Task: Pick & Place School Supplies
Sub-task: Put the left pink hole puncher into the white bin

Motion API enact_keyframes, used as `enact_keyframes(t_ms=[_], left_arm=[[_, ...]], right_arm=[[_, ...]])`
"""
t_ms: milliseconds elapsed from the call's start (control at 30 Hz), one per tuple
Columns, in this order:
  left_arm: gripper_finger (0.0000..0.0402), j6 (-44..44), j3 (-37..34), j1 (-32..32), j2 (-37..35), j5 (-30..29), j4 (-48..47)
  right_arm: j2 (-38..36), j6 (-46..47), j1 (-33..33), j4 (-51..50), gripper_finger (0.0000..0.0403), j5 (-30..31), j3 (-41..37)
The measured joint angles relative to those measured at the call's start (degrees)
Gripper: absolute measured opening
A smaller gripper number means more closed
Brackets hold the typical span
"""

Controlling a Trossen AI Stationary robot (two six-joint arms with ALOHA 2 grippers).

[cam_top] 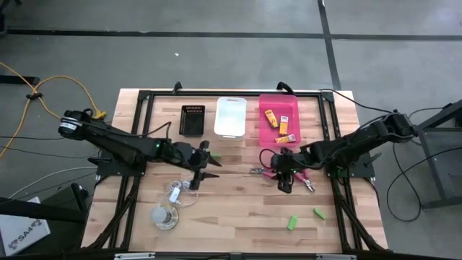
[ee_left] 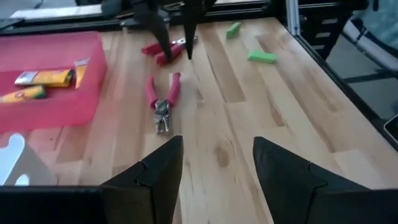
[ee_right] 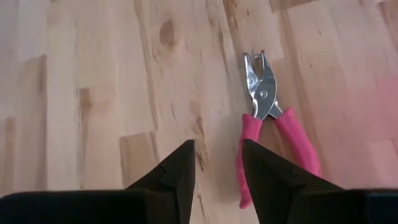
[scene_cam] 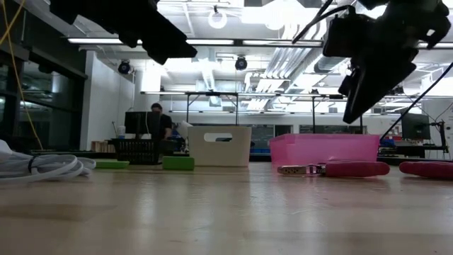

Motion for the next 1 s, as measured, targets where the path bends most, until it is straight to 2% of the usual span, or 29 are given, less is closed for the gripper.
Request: enact_keyframes(t_ms=[467, 1000], left_arm=[[0.0187, -7.8, 0.0, -0.1, 0.5, 0.0, 0.1], [0.0187, -8.3, 0.0, -0.1, 0.5, 0.0, 0.9]], right_arm=[[8.2, -1.7, 2.5, -0.1, 0.0121, 0.2, 0.0], [9.3, -1.8, 4.0, -0.8, 0.0121, 6.2, 0.0]])
